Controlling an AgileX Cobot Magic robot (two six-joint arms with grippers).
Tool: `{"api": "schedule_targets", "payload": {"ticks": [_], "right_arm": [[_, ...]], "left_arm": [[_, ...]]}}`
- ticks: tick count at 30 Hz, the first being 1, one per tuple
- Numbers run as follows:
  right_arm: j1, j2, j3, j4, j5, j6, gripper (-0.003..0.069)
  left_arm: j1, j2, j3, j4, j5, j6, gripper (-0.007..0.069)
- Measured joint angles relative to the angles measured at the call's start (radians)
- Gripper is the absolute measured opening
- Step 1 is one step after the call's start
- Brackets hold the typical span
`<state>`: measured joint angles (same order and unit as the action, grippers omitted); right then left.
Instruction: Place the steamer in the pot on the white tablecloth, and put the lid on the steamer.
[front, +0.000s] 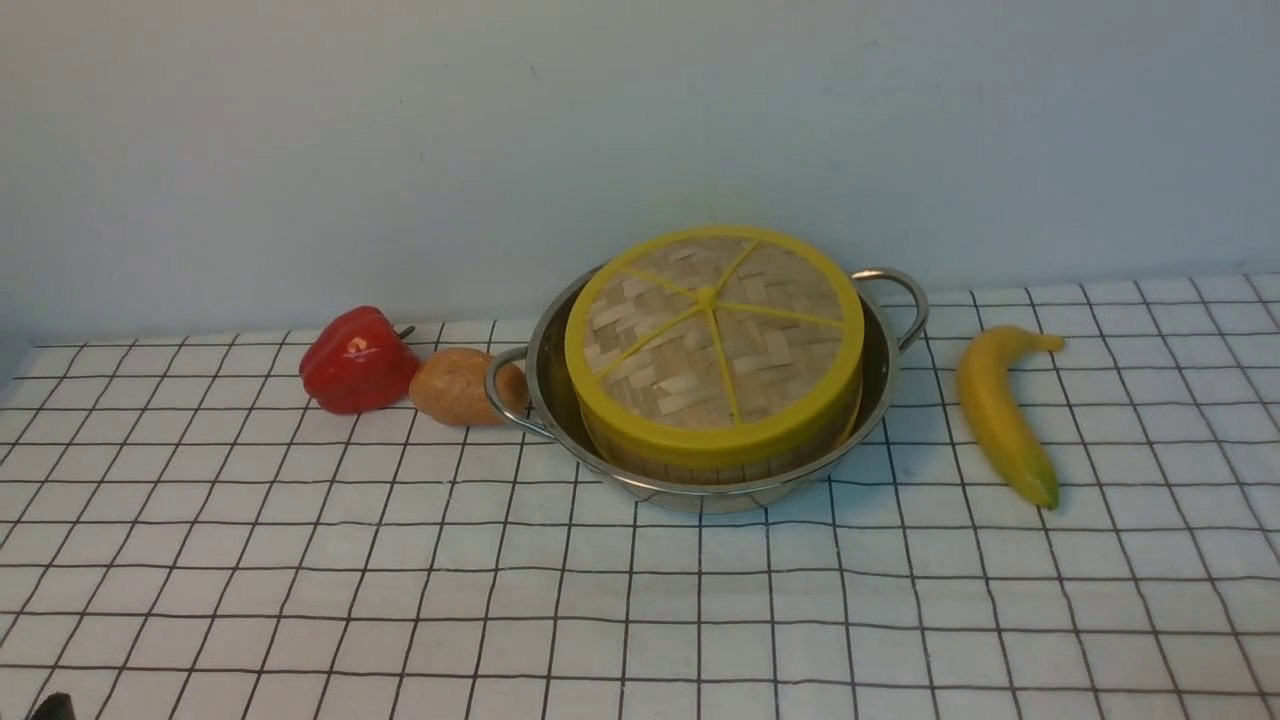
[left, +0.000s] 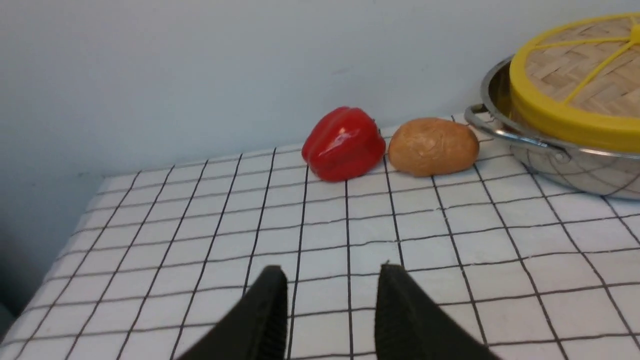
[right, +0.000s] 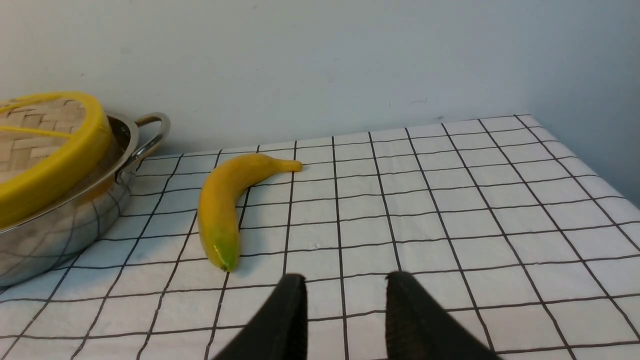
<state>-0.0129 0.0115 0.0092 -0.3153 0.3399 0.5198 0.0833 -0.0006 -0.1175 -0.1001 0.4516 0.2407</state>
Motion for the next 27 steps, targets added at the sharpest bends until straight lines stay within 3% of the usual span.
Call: {"api": "schedule_targets", "payload": {"ticks": [5, 27], "right_arm": [[0.0, 0.0, 0.0, 0.0, 0.0, 0.0, 0.0243], [0.0, 0.0, 0.0, 0.0, 0.0, 0.0, 0.0243]], "left_arm": [[0.0, 0.0, 0.051, 0.11, -0.004, -0.135, 0.0243], [-0.021, 0.0, 0.125, 0.13, -0.08, -0.155, 0.0243]]}}
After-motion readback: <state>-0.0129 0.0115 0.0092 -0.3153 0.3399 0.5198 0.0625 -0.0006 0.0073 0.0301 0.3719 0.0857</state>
